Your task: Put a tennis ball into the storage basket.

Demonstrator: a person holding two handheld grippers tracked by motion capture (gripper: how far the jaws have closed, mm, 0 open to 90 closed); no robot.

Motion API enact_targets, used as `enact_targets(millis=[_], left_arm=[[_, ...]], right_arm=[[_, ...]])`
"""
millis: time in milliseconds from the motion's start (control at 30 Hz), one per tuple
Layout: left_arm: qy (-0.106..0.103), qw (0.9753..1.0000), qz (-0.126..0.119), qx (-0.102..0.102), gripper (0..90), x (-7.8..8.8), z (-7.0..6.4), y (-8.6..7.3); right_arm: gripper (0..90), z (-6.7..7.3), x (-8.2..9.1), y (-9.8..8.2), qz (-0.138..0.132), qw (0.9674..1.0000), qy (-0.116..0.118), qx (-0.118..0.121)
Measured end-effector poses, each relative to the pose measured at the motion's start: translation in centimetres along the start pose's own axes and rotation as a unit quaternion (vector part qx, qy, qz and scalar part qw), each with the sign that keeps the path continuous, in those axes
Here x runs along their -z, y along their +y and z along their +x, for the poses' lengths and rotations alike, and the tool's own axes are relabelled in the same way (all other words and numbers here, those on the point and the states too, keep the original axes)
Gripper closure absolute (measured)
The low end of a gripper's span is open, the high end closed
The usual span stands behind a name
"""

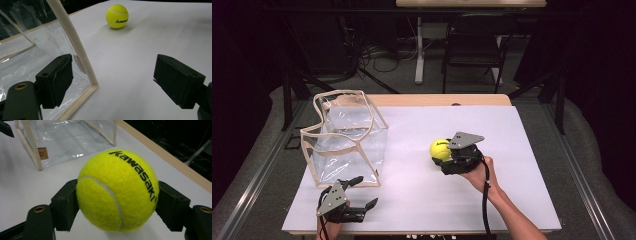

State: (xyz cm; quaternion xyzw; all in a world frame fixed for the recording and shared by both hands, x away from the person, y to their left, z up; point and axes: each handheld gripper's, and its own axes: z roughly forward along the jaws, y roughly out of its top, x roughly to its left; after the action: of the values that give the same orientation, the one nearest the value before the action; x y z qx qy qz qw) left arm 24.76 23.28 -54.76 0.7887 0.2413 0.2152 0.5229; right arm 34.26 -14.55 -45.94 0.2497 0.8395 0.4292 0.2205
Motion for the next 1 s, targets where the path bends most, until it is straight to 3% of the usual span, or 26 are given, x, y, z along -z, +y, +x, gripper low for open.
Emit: enact_targets(millis=[1000], left_arm=[[0.001,1.0,-0.002,0.001,16.0,0.0,0.0,0.0]], right_arm=[[26.2,-0.8,-2.1,3.6,-0.007,0.9997,0.014,0.017]])
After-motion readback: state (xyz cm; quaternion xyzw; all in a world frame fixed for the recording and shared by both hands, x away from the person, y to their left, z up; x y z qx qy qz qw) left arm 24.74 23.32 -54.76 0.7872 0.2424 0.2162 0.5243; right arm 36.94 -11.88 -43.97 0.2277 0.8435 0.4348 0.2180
